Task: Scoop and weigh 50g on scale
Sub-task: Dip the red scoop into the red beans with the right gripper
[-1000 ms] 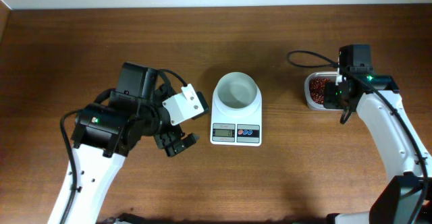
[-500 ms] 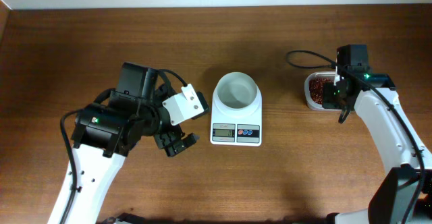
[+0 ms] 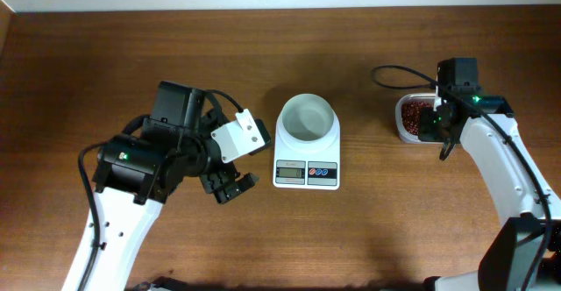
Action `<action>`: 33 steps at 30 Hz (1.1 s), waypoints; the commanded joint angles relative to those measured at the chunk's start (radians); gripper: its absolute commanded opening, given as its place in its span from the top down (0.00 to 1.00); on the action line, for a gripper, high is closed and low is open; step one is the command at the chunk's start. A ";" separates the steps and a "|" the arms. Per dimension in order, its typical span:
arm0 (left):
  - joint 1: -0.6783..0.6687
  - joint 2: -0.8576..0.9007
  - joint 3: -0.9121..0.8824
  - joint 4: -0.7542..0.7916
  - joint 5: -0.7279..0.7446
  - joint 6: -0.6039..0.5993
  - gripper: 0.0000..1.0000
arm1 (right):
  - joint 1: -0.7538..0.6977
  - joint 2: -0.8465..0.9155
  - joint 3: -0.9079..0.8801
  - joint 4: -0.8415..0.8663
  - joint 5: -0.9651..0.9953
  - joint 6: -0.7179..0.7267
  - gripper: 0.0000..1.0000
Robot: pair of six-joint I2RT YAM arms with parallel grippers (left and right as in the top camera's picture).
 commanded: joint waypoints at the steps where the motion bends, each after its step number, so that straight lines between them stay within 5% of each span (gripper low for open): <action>1: 0.005 -0.003 0.016 -0.002 0.014 0.020 0.01 | -0.004 0.049 -0.015 0.007 -0.040 0.009 0.96; 33: 0.005 -0.003 0.016 -0.002 0.014 0.020 0.01 | -0.407 0.107 -0.014 -0.012 -0.728 0.007 0.96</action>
